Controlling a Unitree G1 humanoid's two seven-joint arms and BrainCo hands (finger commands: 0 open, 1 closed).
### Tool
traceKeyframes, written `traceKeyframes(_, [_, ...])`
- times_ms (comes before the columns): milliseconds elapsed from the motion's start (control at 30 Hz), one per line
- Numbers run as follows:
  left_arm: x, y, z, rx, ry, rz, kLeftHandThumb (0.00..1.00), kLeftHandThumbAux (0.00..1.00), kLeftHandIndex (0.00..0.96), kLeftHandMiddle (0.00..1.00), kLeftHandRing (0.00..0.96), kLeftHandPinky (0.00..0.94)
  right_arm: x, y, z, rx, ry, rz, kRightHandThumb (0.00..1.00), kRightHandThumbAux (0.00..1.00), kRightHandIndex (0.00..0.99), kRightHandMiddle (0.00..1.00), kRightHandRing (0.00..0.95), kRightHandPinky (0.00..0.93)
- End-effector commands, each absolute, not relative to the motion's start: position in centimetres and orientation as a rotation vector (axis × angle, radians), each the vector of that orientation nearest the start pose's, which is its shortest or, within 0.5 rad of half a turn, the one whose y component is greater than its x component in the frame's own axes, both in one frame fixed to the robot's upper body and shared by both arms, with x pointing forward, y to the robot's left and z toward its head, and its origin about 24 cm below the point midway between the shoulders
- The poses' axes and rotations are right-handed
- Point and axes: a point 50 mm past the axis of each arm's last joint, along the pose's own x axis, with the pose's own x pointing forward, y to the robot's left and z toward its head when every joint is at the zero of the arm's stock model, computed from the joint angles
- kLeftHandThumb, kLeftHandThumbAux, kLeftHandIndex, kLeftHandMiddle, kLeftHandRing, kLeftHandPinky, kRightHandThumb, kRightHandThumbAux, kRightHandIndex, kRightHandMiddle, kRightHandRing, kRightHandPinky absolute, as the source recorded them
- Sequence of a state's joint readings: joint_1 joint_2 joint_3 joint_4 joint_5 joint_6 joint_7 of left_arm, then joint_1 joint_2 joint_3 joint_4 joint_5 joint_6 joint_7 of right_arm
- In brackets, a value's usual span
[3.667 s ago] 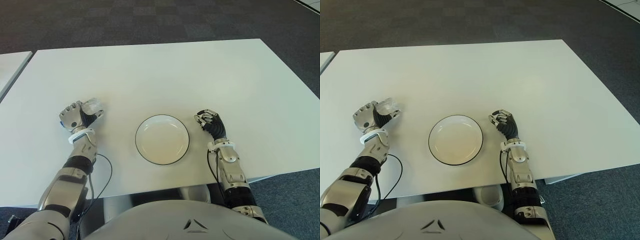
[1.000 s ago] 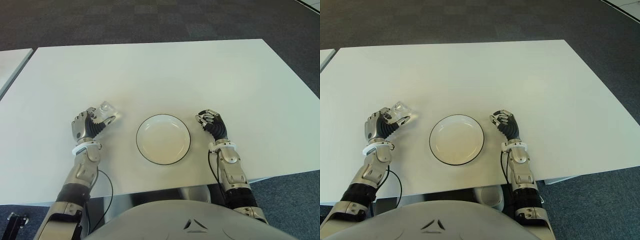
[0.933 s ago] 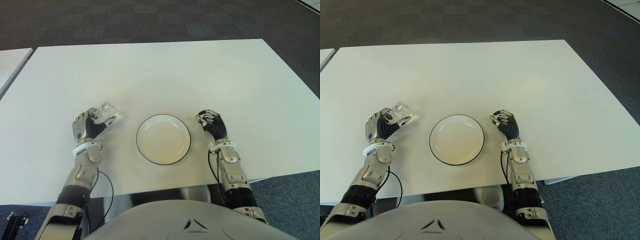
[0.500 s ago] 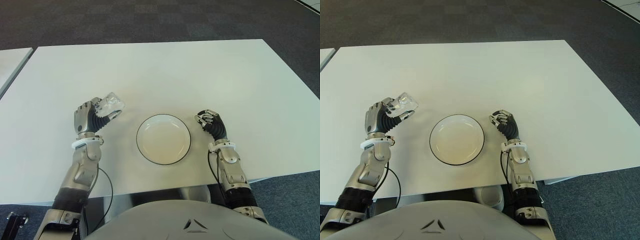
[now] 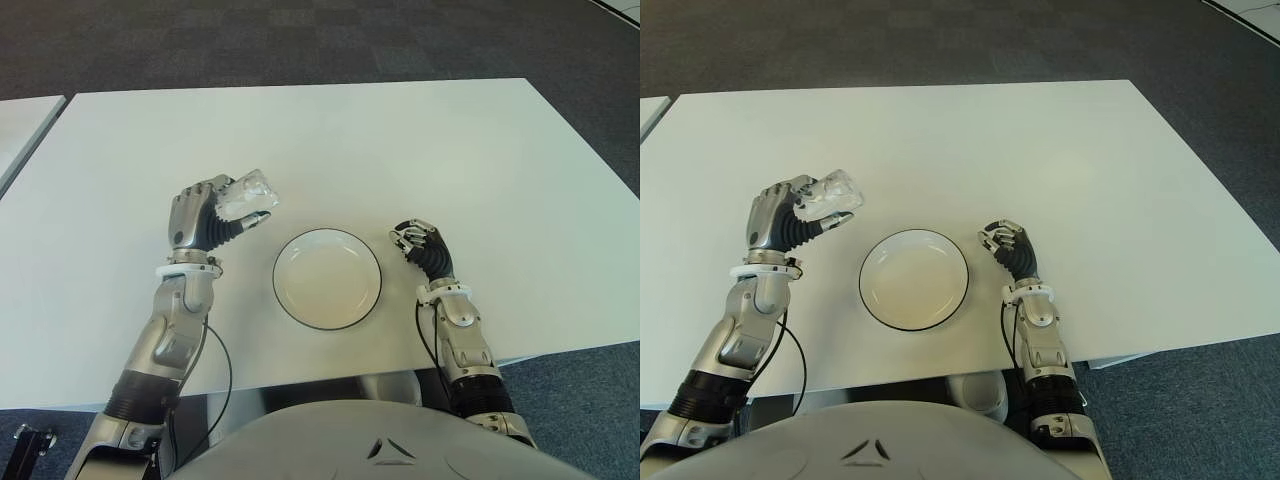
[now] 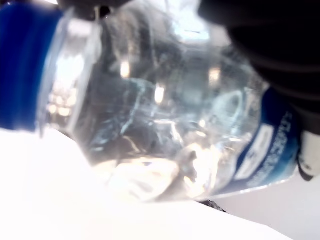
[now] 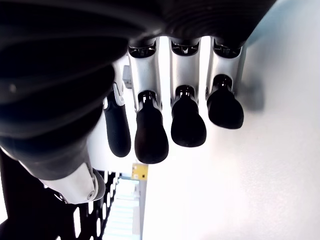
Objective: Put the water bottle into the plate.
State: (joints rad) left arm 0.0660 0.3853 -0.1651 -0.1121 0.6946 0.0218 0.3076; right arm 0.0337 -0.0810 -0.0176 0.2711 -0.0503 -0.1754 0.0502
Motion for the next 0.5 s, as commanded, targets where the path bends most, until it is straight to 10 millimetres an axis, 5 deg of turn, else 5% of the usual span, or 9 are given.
traceKeyframes(33, [24.1,17.0,6.8,1.08,-0.272,0.031,0.853,0.669,0.399,0.525,0.822,0.528,22.9,-17.0,-2.4,-0.115,0.205,0.025,0.698,0.733,0.437,0.771,0.764,0.76])
traceKeyframes(267, [24.0,15.3,6.9,1.114,-0.291,-0.067,0.853,0.668,0.401,0.526,0.788,0.26,22.8,-17.0,-2.4,-0.124,0.206,0.025,0.698,0.733,0.436,0.768,0.762,0.76])
traceKeyframes(500, [24.2,13.4,6.4,1.128,-0.284,-0.198,0.853,0.668,0.401,0.526,0.774,0.223,22.8,-17.0,-2.4,-0.125,0.203,0.031,0.697,0.733,0.436,0.766,0.759,0.751])
